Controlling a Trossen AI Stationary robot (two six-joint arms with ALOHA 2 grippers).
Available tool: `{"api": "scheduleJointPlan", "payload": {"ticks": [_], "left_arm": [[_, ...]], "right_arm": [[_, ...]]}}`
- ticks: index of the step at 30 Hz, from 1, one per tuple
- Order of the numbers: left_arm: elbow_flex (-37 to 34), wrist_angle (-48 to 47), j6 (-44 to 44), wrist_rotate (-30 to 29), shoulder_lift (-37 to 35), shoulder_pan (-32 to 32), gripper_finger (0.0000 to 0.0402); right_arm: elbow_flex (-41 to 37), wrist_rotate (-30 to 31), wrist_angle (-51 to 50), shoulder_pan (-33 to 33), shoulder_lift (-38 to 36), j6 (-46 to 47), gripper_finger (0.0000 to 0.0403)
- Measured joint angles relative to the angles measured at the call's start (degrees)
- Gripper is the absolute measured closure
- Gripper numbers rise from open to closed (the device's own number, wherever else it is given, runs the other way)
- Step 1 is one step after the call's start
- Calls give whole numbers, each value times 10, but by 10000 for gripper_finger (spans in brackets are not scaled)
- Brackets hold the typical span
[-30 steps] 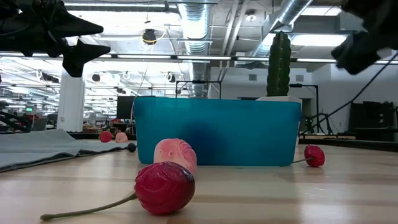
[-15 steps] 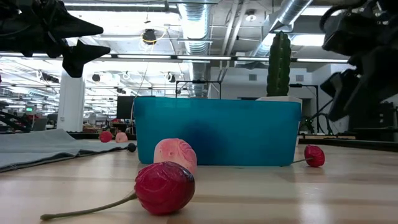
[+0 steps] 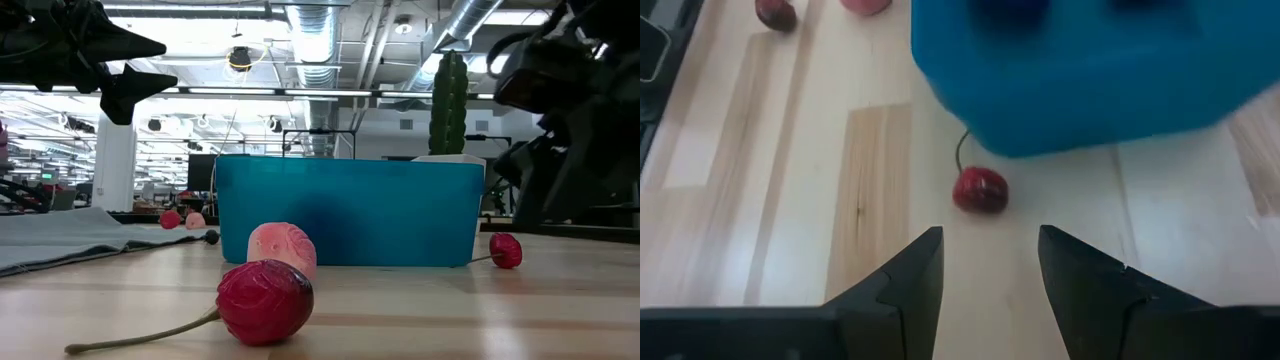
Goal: Pick and placing Produce into tupperware
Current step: Put the cherry into the blue bin
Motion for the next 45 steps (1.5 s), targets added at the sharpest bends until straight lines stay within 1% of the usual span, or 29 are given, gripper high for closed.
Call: {"api": "scheduleJointPlan", "payload": {"ticks": [3, 6, 9, 12, 17, 29, 39, 45], "left_arm": [[0, 0, 0, 0, 0, 0, 159], [0, 0, 0, 0, 0, 0, 159], [0, 0, 0, 5, 0, 0, 159], [0, 0, 0, 8, 0, 0, 159], [0, 0, 2, 9, 0, 0, 159], [0, 0, 2, 8, 0, 0, 159], [0, 0, 2, 9, 0, 0, 159], [0, 0, 2, 9, 0, 0, 159]], "right_arm": [[25, 0, -1, -6, 27, -13, 206], [42, 0, -21, -13, 47, -21, 187], [48, 0, -28, -19, 63, -25, 167], [54, -10, -16, -22, 78, -32, 156], [68, -29, -14, -20, 84, -33, 154], [74, -26, 3, -17, 84, -34, 154], [74, -26, -2, -17, 85, -19, 154], [74, -24, 22, -17, 120, -11, 159]]}}
